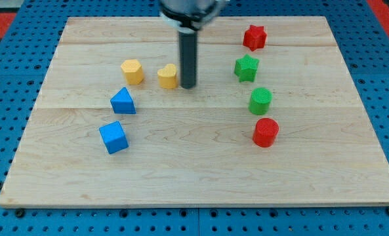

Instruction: Move the heart vertically above the hexagon

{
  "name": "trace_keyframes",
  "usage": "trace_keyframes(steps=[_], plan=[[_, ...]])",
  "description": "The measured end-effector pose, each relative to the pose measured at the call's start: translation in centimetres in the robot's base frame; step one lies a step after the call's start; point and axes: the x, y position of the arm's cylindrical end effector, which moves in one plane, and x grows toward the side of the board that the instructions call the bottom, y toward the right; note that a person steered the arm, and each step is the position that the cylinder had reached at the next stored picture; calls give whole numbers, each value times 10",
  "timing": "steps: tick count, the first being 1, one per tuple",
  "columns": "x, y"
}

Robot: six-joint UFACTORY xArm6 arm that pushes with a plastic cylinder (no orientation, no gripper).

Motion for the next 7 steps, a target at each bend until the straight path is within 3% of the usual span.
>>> trace_keyframes(steps=[2,3,4,5,6,7], plan=[[-38,-30],[-16,15],[7,16],[4,-48],[-13,-45],[-56,-61]])
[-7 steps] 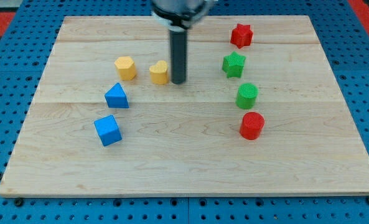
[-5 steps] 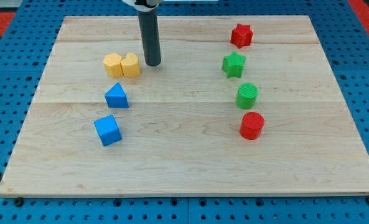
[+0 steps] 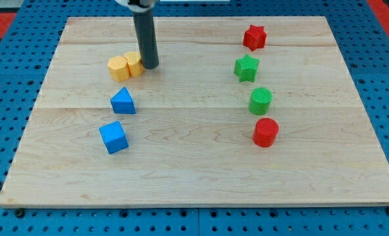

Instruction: Move the heart vertically above the hexagon

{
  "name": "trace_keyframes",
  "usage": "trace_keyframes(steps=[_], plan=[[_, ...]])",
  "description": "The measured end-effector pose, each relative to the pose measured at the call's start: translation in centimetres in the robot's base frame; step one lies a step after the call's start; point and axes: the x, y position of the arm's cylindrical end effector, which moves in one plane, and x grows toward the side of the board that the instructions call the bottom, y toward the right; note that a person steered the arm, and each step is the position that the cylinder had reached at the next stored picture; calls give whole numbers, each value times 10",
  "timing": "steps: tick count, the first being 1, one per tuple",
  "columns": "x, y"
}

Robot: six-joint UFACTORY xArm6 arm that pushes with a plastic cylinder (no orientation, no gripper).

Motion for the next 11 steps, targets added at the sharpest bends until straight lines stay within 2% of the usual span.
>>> trace_keyframes(steps=[1,2,3,4,6,8,10,11], plan=[[-36,-49],[-72,-75],[-35,-133],[19,-141],[7,-67],[-37,-70],[-4,-87],[-3,-39]])
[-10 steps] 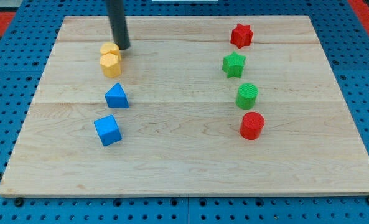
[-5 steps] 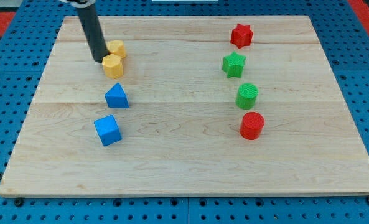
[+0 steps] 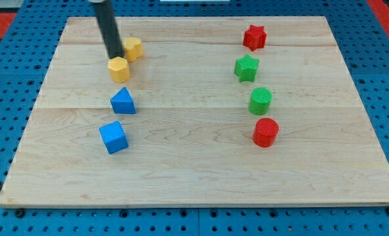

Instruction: Move the heart vertically above the hexagon

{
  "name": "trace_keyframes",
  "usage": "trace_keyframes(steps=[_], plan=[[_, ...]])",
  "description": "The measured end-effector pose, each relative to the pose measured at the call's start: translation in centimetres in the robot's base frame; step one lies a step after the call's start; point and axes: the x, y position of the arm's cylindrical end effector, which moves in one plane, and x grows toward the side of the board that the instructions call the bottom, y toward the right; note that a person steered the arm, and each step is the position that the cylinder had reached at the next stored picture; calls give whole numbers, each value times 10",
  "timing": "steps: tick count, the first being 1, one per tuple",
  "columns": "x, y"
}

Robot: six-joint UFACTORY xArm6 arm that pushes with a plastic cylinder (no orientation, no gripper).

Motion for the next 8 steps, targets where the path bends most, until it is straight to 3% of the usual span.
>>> trace_keyframes(steps=[2,4,5,6,8], plan=[[-7,26],[-18,100],[-38,103],[-69,37],[-87,87]])
